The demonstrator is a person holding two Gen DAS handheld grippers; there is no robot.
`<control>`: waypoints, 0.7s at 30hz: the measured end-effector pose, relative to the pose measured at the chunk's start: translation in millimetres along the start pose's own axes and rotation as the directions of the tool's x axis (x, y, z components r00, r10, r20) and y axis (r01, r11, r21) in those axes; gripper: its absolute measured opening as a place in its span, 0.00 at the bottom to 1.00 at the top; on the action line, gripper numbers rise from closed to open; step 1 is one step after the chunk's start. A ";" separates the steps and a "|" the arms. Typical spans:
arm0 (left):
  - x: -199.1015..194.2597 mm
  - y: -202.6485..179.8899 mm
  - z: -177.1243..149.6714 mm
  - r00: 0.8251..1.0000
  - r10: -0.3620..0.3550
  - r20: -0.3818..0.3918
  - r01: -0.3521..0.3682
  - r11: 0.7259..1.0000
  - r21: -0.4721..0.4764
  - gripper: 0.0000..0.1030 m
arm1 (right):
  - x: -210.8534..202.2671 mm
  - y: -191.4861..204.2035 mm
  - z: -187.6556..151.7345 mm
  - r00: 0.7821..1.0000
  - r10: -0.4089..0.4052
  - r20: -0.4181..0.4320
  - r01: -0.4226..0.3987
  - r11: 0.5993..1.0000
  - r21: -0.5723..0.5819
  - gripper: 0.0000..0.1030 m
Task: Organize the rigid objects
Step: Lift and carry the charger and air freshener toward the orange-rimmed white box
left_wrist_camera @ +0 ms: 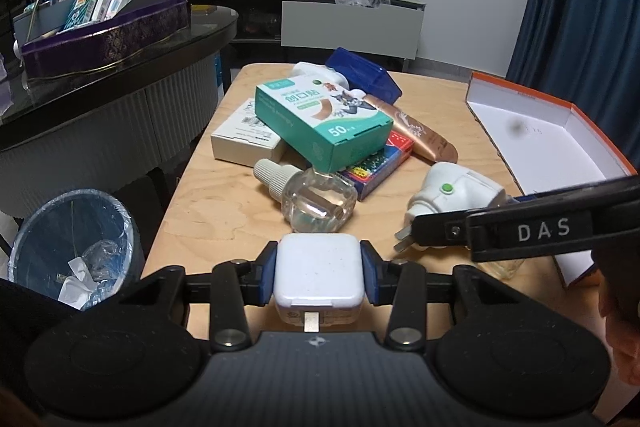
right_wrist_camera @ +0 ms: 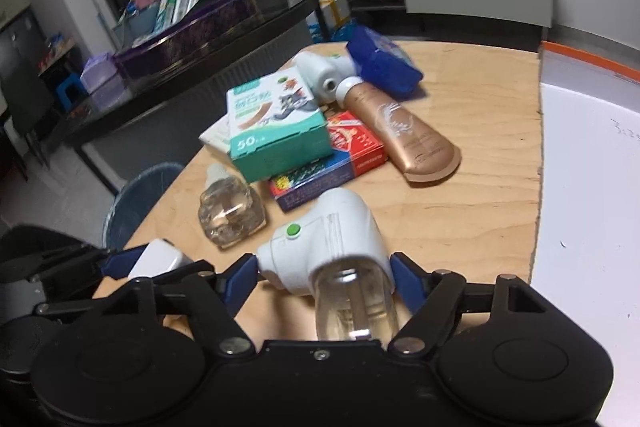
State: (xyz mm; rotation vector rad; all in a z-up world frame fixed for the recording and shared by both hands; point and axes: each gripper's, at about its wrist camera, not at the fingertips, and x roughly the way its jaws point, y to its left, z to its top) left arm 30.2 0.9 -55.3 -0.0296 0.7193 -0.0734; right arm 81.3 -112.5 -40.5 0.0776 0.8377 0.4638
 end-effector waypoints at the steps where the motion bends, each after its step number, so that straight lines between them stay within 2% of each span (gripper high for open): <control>1: -0.2 0.6 0.3 1.000 0.000 0.001 0.000 1.000 -0.001 0.41 | -0.3 -0.1 -0.7 1.000 0.000 0.006 0.000 1.000 0.005 0.84; 6: -3.2 1.2 2.4 1.000 -0.002 0.008 0.002 1.000 -0.009 0.41 | -10.9 -2.1 -0.9 0.999 0.015 0.039 -0.016 1.000 0.021 0.83; 12: -11.3 -6.8 7.8 0.999 -0.019 0.036 0.019 1.000 0.009 0.41 | -31.3 -11.5 1.9 0.996 -0.013 0.092 0.008 0.999 0.049 0.79; 21: -19.5 -13.0 10.7 0.998 -0.022 0.052 0.020 0.999 0.025 0.41 | -62.2 -23.7 -3.2 0.987 -0.037 0.155 0.022 0.995 0.097 0.79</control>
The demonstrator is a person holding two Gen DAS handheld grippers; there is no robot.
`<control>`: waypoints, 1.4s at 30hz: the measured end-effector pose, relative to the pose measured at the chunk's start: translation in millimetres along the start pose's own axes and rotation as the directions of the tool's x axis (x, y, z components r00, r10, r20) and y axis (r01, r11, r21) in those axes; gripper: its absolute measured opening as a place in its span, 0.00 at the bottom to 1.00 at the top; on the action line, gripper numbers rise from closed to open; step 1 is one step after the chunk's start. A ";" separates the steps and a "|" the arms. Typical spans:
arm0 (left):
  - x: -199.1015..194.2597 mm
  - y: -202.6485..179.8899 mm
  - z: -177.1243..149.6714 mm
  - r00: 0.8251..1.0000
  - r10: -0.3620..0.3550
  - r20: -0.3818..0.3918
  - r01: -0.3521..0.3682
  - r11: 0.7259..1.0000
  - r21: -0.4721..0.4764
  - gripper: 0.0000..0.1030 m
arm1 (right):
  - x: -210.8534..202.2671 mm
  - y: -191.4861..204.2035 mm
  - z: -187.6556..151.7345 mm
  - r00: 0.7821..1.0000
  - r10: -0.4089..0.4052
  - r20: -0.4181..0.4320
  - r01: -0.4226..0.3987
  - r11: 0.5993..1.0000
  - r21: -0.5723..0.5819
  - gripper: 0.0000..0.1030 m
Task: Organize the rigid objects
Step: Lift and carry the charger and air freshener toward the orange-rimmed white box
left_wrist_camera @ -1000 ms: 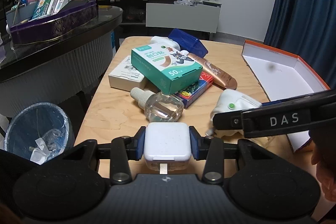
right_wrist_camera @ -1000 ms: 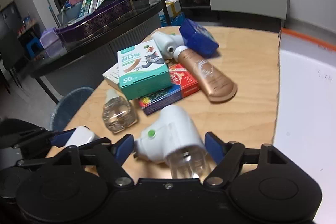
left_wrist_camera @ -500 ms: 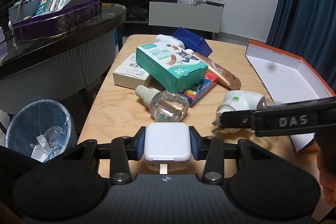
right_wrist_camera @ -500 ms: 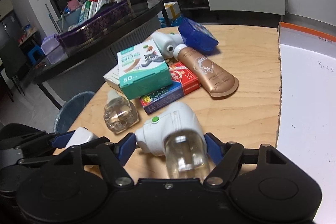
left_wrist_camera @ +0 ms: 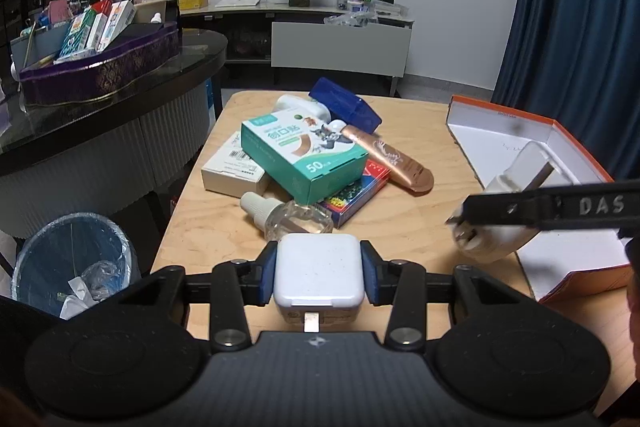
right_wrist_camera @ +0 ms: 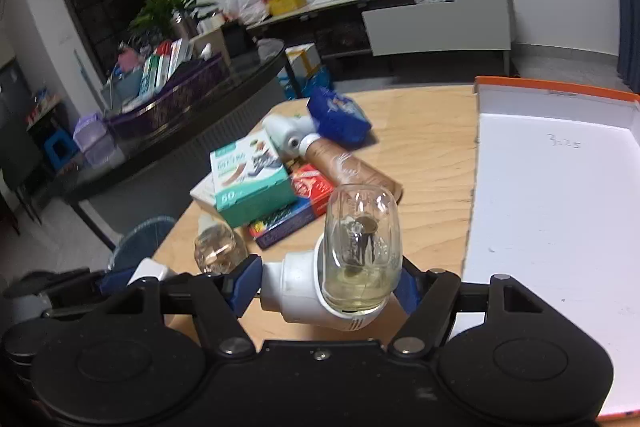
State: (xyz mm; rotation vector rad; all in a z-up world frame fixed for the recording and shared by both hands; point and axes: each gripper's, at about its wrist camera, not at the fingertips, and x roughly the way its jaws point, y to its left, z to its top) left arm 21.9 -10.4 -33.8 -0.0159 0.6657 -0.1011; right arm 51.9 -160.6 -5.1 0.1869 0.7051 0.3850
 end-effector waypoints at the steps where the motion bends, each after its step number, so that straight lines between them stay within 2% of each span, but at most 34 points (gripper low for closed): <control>1: -0.9 -1.3 0.9 1.000 -0.006 0.002 0.006 1.000 0.002 0.41 | -4.0 -1.6 1.3 1.000 -0.003 0.010 0.003 1.000 0.005 0.79; 7: -9.4 -17.5 14.3 0.999 -0.038 0.033 0.037 0.999 0.023 0.41 | -34.3 -12.7 15.9 0.995 -0.049 0.084 0.047 0.998 0.029 0.79; 12: -17.0 -41.7 35.5 0.994 -0.086 0.070 0.083 0.996 0.046 0.41 | -68.3 -29.4 29.9 0.980 -0.117 0.160 0.109 0.992 0.057 0.79; 22: -13.4 -117.2 95.2 0.964 -0.244 0.110 0.228 0.964 0.135 0.41 | -132.5 -83.8 53.0 0.925 -0.276 0.262 0.243 0.958 0.152 0.79; 29: 8.9 -154.6 123.1 0.948 -0.296 0.122 0.274 0.947 0.166 0.41 | -146.3 -114.2 75.4 0.888 -0.358 0.289 0.307 0.929 0.207 0.79; 37: 41.5 -167.4 121.8 0.958 -0.282 0.059 0.270 0.950 0.161 0.41 | -134.7 -142.2 89.1 0.889 -0.373 0.266 0.316 0.920 0.233 0.79; 42: 55.1 -171.5 126.8 0.961 -0.273 0.034 0.265 0.952 0.152 0.41 | -121.4 -152.7 94.5 0.897 -0.376 0.233 0.325 0.917 0.230 0.79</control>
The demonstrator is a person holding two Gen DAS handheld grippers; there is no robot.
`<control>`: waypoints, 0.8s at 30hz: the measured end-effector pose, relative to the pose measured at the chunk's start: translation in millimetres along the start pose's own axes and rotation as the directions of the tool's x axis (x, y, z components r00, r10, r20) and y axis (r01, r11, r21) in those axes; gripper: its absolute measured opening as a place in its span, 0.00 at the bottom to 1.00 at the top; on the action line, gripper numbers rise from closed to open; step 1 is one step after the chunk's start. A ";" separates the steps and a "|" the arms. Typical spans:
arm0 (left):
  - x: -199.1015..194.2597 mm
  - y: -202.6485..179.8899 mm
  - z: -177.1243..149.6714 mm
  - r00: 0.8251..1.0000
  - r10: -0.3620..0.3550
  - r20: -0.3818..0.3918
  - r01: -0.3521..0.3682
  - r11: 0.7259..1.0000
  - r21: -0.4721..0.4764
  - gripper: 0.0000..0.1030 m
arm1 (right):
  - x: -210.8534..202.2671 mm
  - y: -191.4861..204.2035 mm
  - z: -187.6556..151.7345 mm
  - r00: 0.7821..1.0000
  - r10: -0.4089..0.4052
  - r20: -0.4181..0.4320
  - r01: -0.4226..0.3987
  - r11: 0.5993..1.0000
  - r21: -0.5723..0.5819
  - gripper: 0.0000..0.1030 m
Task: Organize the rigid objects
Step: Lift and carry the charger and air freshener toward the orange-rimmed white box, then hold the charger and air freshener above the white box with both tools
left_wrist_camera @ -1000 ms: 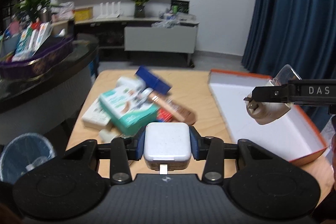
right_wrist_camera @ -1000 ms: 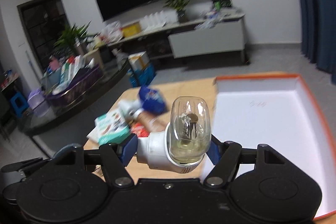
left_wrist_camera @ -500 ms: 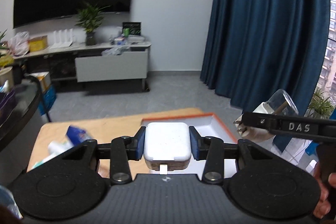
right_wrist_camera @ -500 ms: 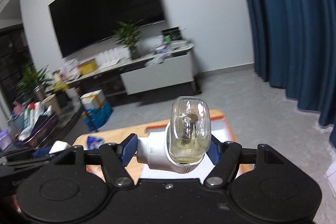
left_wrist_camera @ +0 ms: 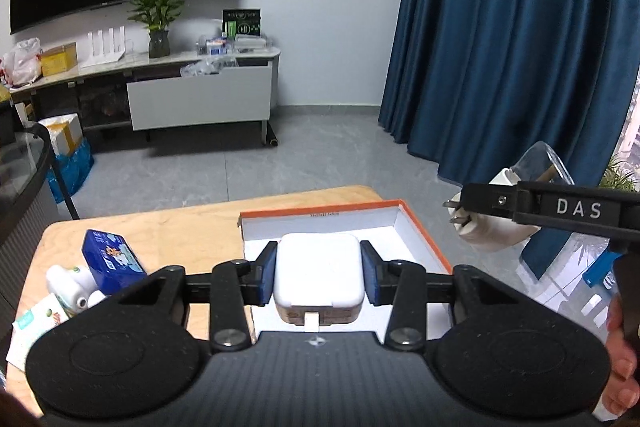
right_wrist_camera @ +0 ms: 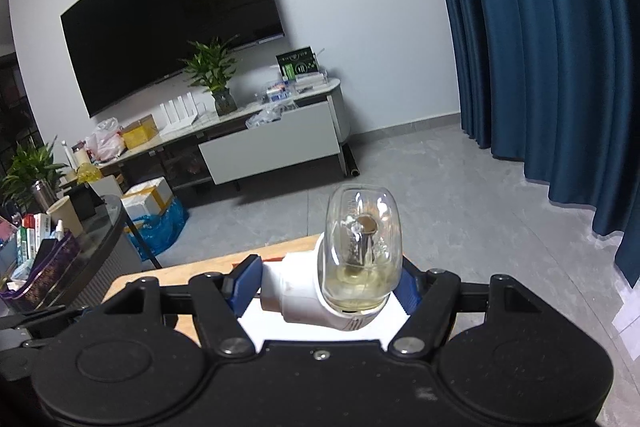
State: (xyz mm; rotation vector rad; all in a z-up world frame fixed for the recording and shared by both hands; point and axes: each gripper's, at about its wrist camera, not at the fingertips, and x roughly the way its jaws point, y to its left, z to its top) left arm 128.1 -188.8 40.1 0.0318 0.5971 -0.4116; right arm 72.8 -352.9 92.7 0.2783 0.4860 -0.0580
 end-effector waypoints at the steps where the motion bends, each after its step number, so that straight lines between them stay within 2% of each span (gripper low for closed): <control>1: 0.5 -0.9 1.3 1.000 0.005 -0.002 -0.005 1.000 0.005 0.41 | 3.6 -0.3 -0.1 1.000 -0.002 -0.007 0.002 1.000 -0.003 0.79; 14: 22.1 0.2 11.7 0.999 0.006 -0.049 -0.008 1.000 -0.024 0.41 | 43.4 -0.3 6.6 0.997 -0.006 -0.078 0.004 1.000 -0.022 0.79; 24: 29.1 1.5 13.4 0.999 0.016 -0.050 -0.018 1.000 -0.022 0.41 | 65.6 1.1 9.0 0.994 -0.007 -0.113 0.003 0.999 -0.037 0.79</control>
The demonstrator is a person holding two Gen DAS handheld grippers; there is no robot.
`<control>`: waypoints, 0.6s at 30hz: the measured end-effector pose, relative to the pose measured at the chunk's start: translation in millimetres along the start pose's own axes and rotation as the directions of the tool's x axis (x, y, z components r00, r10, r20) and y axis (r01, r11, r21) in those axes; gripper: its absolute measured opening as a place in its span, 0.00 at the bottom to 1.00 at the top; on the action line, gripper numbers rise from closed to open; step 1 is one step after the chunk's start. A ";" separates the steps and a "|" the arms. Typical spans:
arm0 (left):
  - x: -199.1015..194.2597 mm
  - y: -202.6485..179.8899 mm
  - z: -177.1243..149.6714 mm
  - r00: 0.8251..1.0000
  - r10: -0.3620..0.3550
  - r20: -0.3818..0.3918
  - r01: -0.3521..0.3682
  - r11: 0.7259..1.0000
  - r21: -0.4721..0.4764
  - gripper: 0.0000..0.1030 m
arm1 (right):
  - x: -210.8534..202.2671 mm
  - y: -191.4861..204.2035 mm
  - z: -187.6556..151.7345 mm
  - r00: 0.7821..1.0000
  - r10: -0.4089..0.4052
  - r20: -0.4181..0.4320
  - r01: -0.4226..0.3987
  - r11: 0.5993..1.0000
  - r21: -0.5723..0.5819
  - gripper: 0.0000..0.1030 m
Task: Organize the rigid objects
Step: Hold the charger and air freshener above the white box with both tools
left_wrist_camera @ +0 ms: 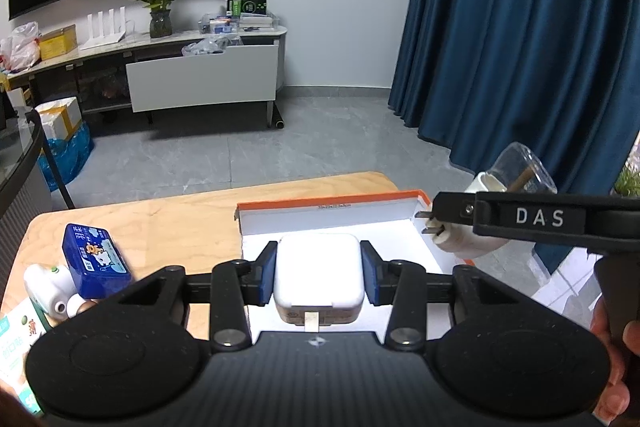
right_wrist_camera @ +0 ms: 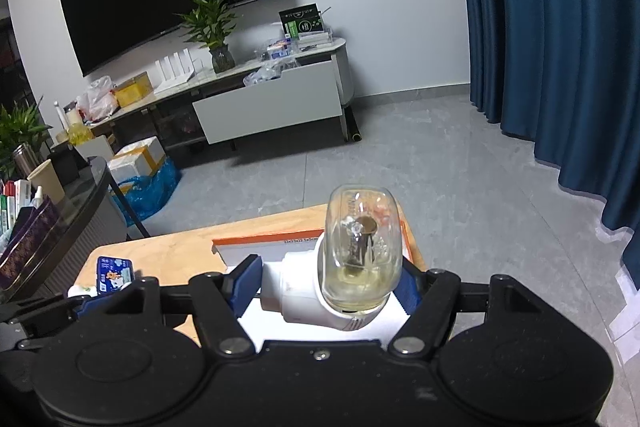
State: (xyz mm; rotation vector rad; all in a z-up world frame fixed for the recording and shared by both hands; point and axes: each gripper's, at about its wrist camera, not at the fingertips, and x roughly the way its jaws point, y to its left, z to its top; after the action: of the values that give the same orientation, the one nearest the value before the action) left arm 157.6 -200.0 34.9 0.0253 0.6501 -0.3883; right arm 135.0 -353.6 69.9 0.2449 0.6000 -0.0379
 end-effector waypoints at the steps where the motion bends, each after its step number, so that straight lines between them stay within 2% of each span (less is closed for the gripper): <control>1: 1.2 0.3 0.4 1.000 0.002 -0.002 -0.002 1.000 0.001 0.41 | 1.5 -0.3 0.6 1.000 -0.001 0.000 0.001 1.000 0.002 0.79; 18: 18.2 0.9 -2.3 0.999 -0.017 -0.045 0.016 0.999 -0.029 0.41 | 19.5 -1.8 0.8 1.000 -0.016 -0.026 0.016 1.000 -0.008 0.79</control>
State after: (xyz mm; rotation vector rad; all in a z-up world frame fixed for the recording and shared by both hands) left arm 169.8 -205.2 22.1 0.0011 0.7009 -0.3949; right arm 151.4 -354.8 59.2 0.2332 0.6284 -0.0476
